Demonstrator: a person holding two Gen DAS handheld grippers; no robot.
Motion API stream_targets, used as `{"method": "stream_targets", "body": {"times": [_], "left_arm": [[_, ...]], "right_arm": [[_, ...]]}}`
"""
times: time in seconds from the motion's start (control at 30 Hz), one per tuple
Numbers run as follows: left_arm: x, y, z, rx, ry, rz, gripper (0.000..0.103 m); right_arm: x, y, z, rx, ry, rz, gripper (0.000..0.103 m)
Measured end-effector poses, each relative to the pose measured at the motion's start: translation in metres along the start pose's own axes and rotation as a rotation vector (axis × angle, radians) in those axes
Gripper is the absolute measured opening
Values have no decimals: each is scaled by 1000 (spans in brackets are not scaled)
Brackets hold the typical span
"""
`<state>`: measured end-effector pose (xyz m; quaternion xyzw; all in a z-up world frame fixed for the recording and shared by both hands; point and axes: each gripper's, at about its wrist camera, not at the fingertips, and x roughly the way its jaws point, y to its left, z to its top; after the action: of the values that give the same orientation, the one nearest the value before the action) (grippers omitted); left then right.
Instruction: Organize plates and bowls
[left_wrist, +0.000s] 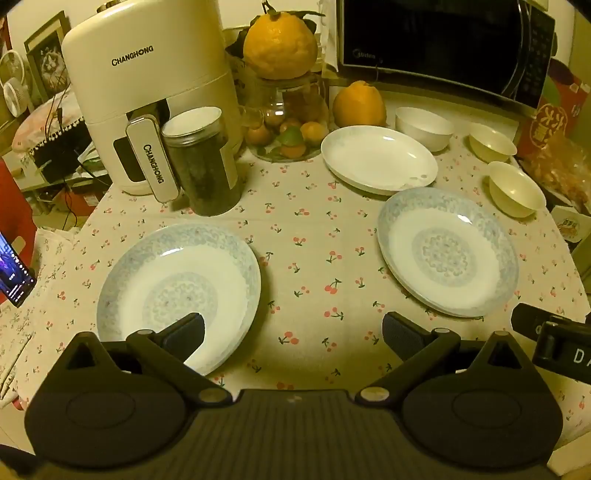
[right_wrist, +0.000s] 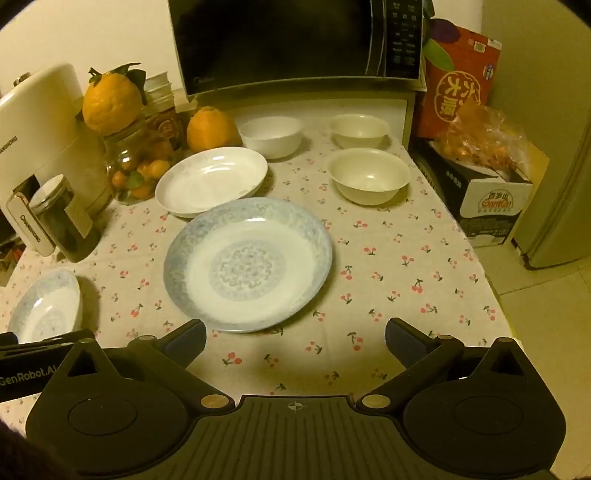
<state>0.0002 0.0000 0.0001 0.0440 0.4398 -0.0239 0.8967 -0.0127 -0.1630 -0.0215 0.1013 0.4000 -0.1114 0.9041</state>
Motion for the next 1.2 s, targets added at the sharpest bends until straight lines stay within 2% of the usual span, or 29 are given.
{"method": "stream_targets", "body": {"times": [0.37,1.2], "left_arm": [[-2,-4,10,9,11,-4,103],[-1,-3,-2,12,6,-17,103]], "right_arm": [[0,2,1,-4,8,-12,103],[0,3,1,-4,3,-16,103]]}}
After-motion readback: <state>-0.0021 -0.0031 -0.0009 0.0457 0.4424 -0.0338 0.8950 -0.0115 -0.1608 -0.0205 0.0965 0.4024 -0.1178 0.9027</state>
